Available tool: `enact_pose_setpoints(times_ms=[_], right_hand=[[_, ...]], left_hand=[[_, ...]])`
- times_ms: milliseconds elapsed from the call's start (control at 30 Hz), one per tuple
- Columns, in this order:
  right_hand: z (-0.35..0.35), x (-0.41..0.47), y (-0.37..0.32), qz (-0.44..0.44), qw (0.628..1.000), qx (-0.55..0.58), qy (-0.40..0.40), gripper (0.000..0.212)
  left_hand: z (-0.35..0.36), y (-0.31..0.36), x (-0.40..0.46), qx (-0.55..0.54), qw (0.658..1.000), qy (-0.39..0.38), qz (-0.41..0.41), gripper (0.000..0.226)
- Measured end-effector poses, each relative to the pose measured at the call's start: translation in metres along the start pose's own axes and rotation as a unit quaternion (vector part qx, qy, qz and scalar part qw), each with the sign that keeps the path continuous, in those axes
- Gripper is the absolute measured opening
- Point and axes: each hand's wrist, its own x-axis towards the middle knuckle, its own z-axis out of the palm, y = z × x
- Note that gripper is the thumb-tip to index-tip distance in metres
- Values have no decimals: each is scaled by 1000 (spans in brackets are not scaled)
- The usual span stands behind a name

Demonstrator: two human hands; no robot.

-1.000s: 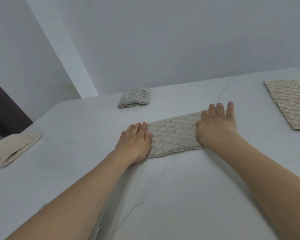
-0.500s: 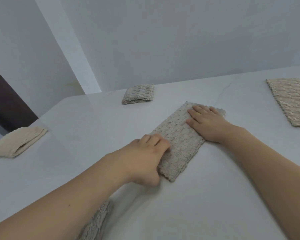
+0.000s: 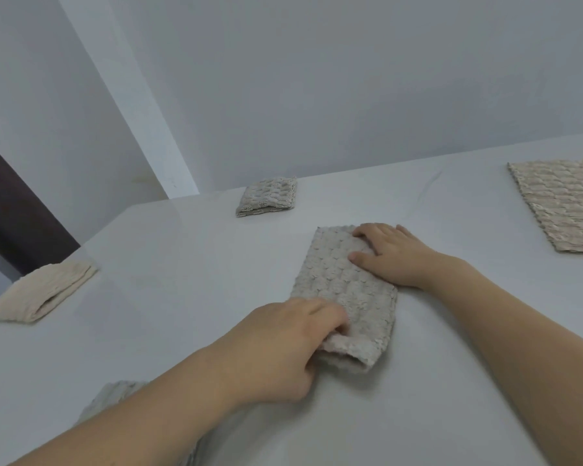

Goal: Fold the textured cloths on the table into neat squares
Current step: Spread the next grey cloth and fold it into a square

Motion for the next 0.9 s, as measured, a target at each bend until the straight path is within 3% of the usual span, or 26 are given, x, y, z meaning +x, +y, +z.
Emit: enact_pose_setpoints(times_ms=[133,200,300,433,533,600,767,833,900], right_hand=[[-3,3,5,10,999,49,-11,48],[-5,4,6,28,985,167,12,31],[-7,6,10,57,935,338,91,17],[-13,10,20,89,901,406,124,27],[-25,8,18,125,852,501,91,53],[-30,9,17,143,866,474,73,64],[-22,17,20,111,954,267,81,16],[-20,18,19,103,973,185,90,9],[-19,19,20,103,975,173,91,9]], left_hand=[[-21,-13,8,16,996,-48,-78,27],[-39,-21,24,-89,987,-56,-117,27],[-62,-30,52,-227,963,-26,-142,20],[-64,-46,95,-291,938,37,-183,6],[-46,-63,128,-312,918,91,-225,14],[-30,-72,145,-327,904,124,-245,11],[6,-89,166,-349,883,171,-264,15],[10,-92,170,-350,882,167,-270,15],[8,-96,171,-376,870,156,-276,10]])
